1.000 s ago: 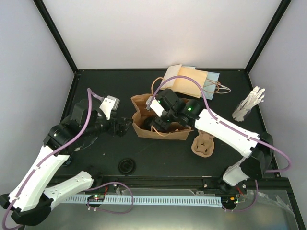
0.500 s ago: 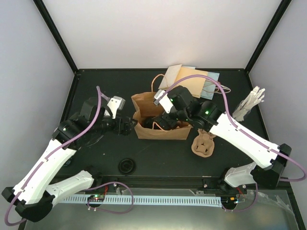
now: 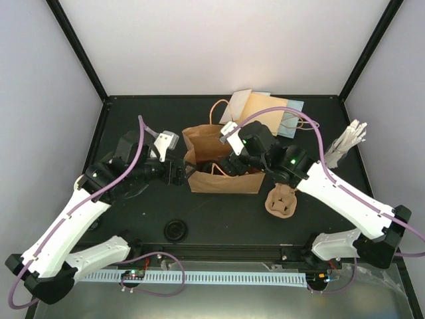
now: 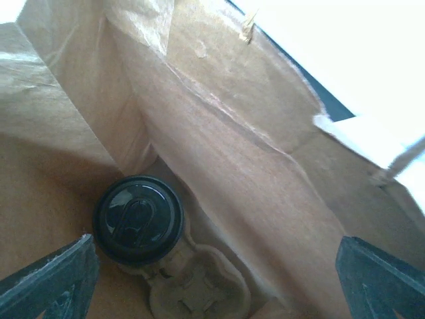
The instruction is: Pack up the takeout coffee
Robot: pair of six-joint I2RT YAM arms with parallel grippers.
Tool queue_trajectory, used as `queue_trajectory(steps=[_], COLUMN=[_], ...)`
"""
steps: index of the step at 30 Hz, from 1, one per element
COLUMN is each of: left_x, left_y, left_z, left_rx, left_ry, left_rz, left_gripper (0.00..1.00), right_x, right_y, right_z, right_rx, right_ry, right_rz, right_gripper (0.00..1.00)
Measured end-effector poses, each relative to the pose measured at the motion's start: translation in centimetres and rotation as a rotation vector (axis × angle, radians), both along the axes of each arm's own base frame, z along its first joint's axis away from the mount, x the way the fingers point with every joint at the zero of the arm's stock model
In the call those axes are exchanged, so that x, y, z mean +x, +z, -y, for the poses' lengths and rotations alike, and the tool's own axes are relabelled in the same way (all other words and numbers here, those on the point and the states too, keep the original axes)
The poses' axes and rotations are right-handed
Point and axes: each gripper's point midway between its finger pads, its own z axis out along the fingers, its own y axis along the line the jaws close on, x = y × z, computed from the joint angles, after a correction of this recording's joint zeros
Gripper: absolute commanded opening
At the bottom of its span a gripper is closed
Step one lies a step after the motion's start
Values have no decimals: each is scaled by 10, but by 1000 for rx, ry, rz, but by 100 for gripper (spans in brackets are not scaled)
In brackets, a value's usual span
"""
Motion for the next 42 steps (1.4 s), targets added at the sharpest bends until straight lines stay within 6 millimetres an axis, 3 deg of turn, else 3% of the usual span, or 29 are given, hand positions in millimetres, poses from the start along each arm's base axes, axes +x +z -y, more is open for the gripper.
queue_trajectory(steps=[5,10,16,23,29,34,38,42], left_x=[10,29,48,72,100,122,130,130], left_y=[-5,17,41,44,40,16,-5,-14], left_z=[3,3,4,2,10,12,10,7], left_rx=[18,46,64,150,228,309,359,380], left_ry=[24,81,124,177,201,223,233,235], left_rz=[-35,-5,32,38,12,-47,-104,-132], left_gripper=[95,92,91,93,92,85,75,60], right_x=[-2,-3,-1,3,10,30,44,46], right_y=[23,54,72,88,85,81,60,33], right_z=[11,25,39,59,78,102,115,104], right_rx=[46,107,140,153,134,145,134,119], right_ry=[-21,-64,-116,-209,-301,-464,-557,-565], right_rz=[60,142,204,265,215,110,-14,-135], right_gripper=[100,100,100,100,100,100,98,97])
